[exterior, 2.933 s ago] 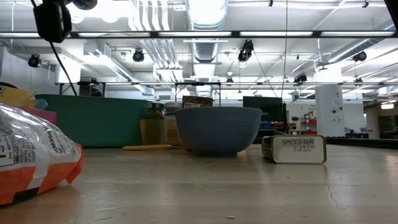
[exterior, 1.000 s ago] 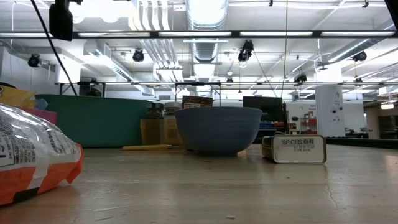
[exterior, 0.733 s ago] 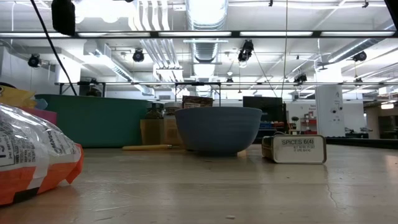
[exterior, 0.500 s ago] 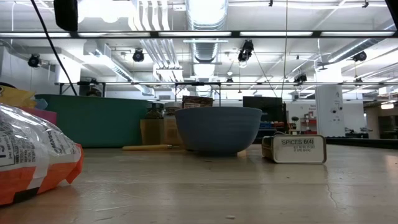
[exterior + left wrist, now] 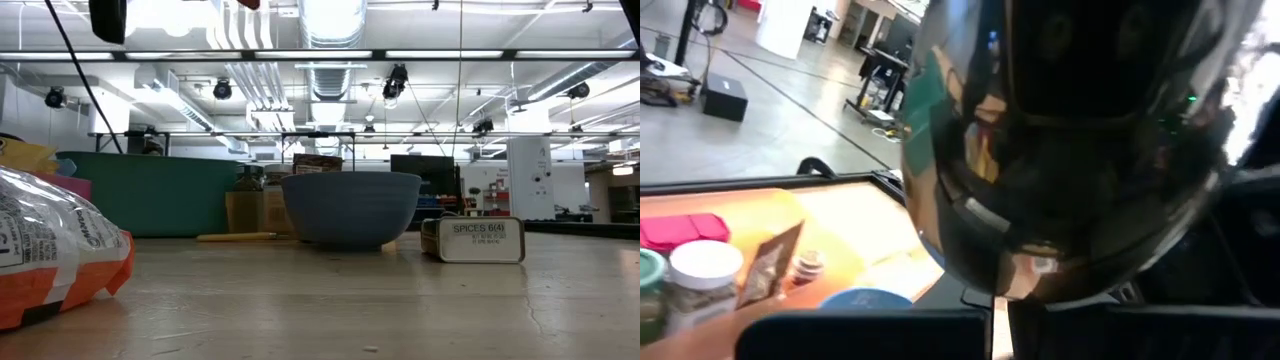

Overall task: Pick & Place Food Item
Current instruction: Put the orange spoon into the green bin

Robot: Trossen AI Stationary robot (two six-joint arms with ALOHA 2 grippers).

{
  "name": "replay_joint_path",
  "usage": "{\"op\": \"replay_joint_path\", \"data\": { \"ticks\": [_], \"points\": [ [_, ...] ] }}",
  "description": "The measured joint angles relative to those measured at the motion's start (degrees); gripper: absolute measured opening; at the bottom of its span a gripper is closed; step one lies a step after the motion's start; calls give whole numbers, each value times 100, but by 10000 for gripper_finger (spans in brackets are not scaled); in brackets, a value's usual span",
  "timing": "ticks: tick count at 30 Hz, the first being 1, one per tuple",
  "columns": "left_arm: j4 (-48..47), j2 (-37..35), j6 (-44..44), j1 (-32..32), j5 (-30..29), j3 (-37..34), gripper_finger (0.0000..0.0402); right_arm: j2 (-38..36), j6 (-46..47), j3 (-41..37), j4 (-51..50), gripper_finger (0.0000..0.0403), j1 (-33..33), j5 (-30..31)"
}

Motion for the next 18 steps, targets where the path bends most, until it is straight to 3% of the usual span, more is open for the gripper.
{"op": "replay_joint_path", "data": {
  "ticks": [5, 11, 18],
  "points": [
    [-1009, -581, -307, -2, 1, 4, 1, 0, 42, 0, -62, 206, 14, 16],
    [-2257, -1271, -718, 0, 1, 7, 1, -1, 622, 0, -590, 229, 8, 29],
    [-3325, -2120, -760, 294, 11, 15, 1, -114, 2489, -7, -2336, 231, 0, 621]
  ]
}}
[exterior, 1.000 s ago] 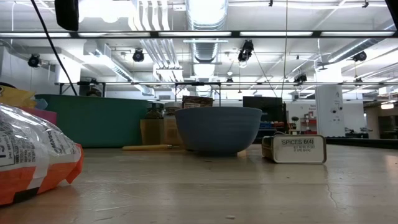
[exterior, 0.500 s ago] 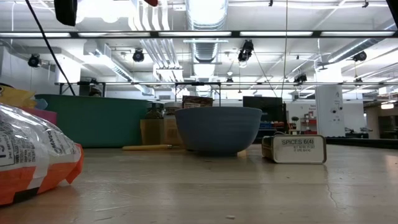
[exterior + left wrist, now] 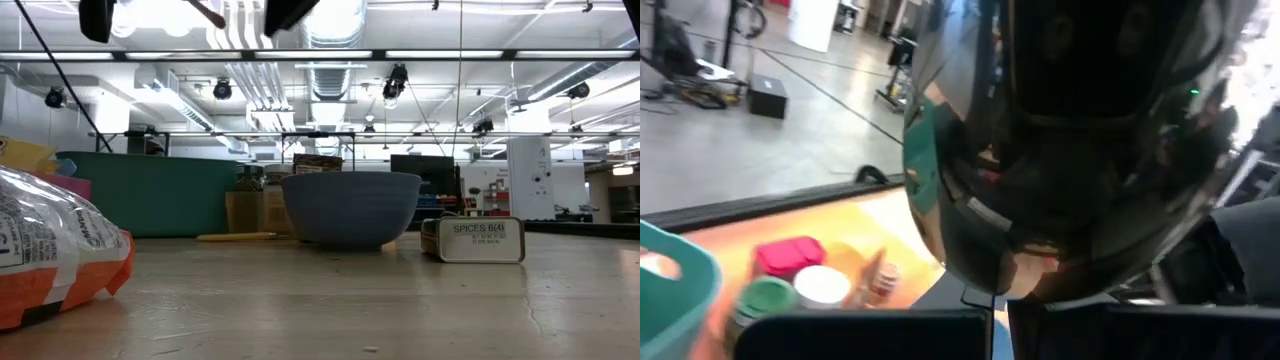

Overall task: Pick & Place Food Item
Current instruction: Put the orange spoon into the green bin

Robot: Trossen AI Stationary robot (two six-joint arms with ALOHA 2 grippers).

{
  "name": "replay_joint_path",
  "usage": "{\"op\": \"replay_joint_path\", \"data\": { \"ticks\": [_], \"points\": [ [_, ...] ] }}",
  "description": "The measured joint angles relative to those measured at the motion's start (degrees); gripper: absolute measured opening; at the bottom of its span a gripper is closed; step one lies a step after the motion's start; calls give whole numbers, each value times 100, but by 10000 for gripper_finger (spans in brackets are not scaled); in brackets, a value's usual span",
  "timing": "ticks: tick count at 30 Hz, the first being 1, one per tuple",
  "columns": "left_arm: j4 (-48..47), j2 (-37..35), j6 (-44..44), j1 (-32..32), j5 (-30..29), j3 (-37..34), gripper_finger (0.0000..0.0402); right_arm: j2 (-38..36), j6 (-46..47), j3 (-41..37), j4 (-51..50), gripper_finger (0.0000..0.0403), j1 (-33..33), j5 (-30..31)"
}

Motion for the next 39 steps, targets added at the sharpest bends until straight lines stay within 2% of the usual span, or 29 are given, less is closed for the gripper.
{"op": "replay_joint_path", "data": {
  "ticks": [3, 6, 10, 13, 17, 21, 25, 27, 32, 35, 39],
  "points": [
    [-881, -366, -207, 327, 228, 155, 1, -112, 764, 0, -816, 231, -5, 22],
    [-2324, -572, -868, 782, 600, 562, 1, -197, 1240, 0, -1400, 231, 2, 18],
    [-4217, -609, -1479, 1513, 1193, 1266, 1, -277, 1596, -3, -1940, 231, 8, 11],
    [-5243, -612, -1519, 2144, 1654, 1685, 1, -328, 1498, -50, -1920, 231, -28, -21],
    [-6186, -596, -1412, 3154, 2493, 2012, 1, -514, 1341, -138, -1917, 231, -263, -80],
    [-6579, -536, -977, 4185, 3401, 2033, 1, -1004, 1522, -497, -1920, 231, -530, -131],
    [-6770, -361, -326, 4999, 3569, 2009, 1, -1749, 1949, -1252, -1842, 231, -636, -199],
    [-6750, -192, 13, 5338, 3569, 2009, 1, -2207, 2190, -1767, -1604, 231, -652, -249],
    [-6802, 502, 810, 5944, 3693, 2049, 1, -3285, 2272, -3341, -6, 231, -596, -510],
    [-6982, 1016, 1206, 6106, 4022, 2090, 1, -3789, 2200, -4308, 972, 231, -585, -770],
    [-7366, 1742, 1694, 6119, 4081, 2148, 1, -4294, 2057, -5460, 2187, 231, -593, -1101]
  ]
}}
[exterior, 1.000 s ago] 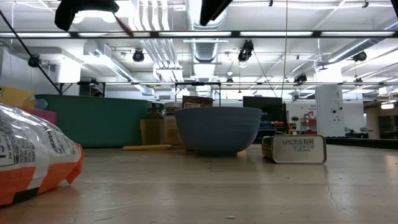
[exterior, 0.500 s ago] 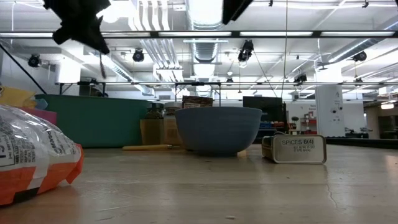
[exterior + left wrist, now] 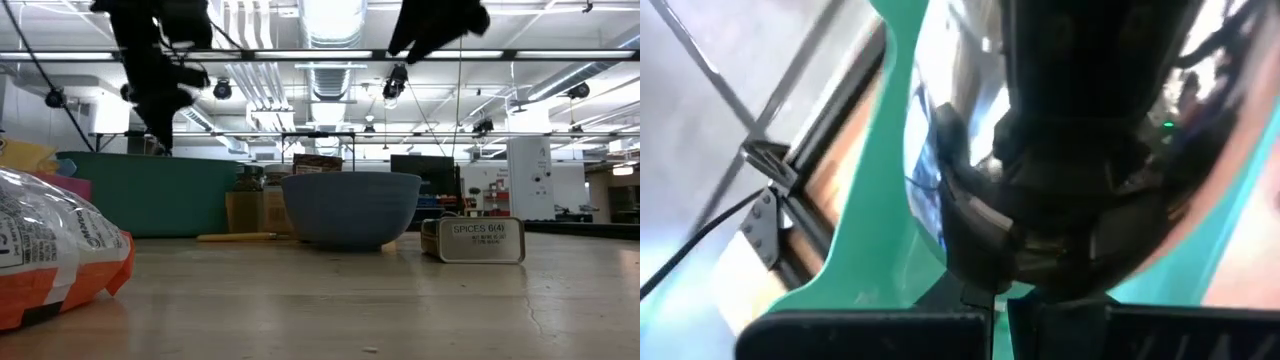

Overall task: Pick & Place Food Item
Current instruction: Put the orange spoon into the green bin

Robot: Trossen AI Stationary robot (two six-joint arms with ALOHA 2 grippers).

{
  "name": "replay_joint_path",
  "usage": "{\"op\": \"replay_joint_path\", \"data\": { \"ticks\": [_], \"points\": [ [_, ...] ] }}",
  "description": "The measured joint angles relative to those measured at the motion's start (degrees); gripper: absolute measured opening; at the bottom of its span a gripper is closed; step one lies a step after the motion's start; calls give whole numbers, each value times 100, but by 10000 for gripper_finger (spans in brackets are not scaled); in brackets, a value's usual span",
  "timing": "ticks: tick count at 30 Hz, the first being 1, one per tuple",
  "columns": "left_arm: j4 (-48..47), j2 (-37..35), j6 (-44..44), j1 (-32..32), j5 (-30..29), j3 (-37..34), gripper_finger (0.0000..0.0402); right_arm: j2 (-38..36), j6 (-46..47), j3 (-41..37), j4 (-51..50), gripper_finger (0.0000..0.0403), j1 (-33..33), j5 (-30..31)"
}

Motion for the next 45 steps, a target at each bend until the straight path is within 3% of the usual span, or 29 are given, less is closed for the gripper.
{"op": "replay_joint_path", "data": {
  "ticks": [8, 16, 25, 34, 45],
  "points": [
    [-873, 1357, 857, 46, 39, 471, 1, -506, -460, -1578, 2314, 231, 2, -271],
    [-929, 2302, 1866, 312, 1729, 849, 1, -615, -746, -2259, 3671, 231, 43, -310],
    [-936, 2914, 2400, 899, 1866, 884, 1, -605, -1091, -2169, 3757, 231, 266, -291],
    [-915, 2917, 2424, 1498, 1869, 1096, 1, -603, -1257, -2044, 3746, 231, 382, -285],
    [-931, 2925, 2666, 1714, 2282, 986, 1, -603, -1222, -2045, 3741, 231, 414, -287]
  ]
}}
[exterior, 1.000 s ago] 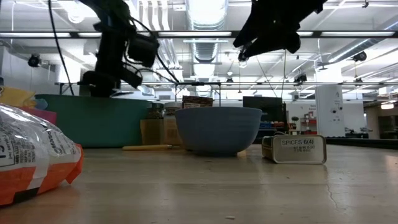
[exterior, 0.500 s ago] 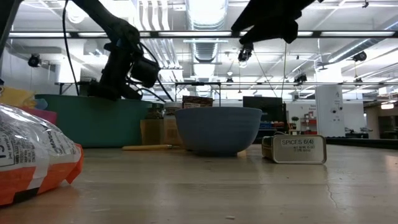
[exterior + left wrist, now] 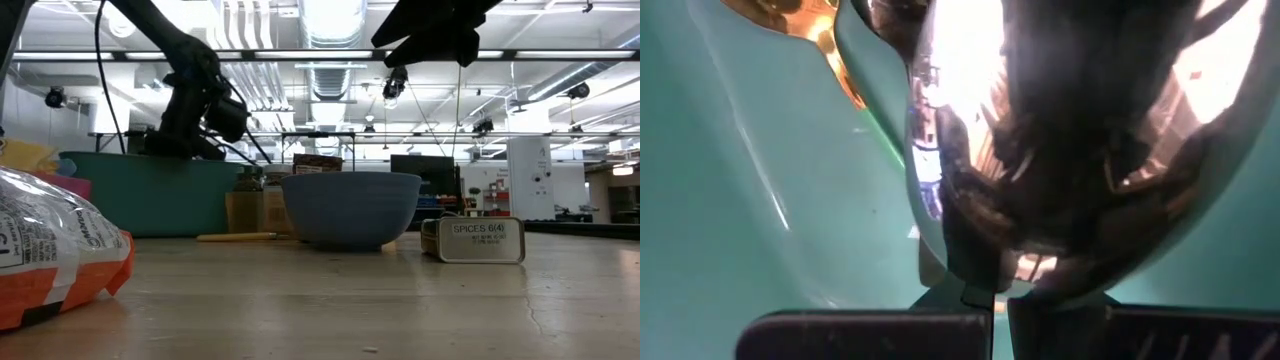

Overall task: Pick & Place Food Item
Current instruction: Put the orange spoon into the green bin, then put the yellow spoon into the green bin

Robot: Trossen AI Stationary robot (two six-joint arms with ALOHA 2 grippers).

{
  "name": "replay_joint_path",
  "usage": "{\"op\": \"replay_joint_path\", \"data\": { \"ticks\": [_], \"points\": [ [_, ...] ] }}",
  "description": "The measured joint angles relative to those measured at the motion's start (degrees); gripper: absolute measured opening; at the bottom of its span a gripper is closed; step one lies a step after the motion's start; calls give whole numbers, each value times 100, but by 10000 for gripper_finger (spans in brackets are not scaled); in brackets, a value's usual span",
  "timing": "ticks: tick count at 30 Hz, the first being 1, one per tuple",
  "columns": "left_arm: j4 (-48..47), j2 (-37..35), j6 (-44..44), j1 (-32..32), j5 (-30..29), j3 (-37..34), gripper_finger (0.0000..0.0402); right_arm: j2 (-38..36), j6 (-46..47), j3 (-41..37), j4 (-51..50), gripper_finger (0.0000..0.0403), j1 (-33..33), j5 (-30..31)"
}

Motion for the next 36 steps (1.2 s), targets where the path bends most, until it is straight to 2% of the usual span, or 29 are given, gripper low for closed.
{"op": "replay_joint_path", "data": {
  "ticks": [23, 36],
  "points": [
    [31, 0, -37, 22, 33, -11, 3, 2, -32, 0, -1, 231, 32, -1],
    [31, 0, -226, 22, -28, -11, 100, 2, -32, 0, -7, 231, 43, -4]
  ]
}}
